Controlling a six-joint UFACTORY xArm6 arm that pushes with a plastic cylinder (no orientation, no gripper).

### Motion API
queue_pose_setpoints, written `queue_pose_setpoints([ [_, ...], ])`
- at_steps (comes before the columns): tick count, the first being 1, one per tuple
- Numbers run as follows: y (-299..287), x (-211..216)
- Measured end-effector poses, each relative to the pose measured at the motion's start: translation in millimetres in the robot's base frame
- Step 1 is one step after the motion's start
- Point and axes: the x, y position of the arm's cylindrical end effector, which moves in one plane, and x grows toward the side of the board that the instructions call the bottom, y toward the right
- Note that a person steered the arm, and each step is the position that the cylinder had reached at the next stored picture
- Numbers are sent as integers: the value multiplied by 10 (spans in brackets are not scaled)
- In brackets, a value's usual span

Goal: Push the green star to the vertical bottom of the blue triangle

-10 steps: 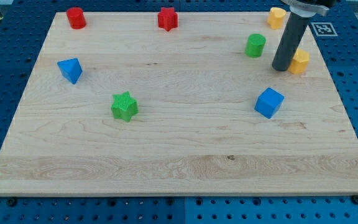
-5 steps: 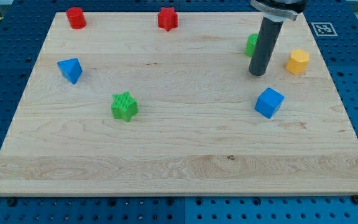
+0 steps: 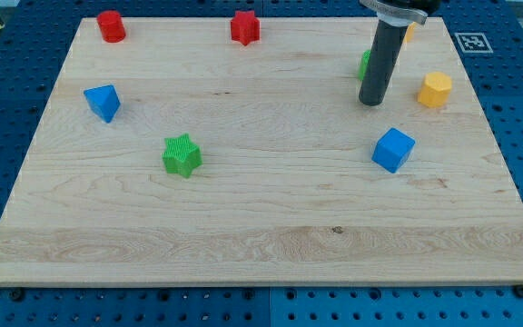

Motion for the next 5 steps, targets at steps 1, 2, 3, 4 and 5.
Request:
queue_pose_setpoints([
  [1,-167,0],
  [2,-1249,209],
  [3,-2612,523],
  [4,-2748,538],
  [5,-2572,259],
])
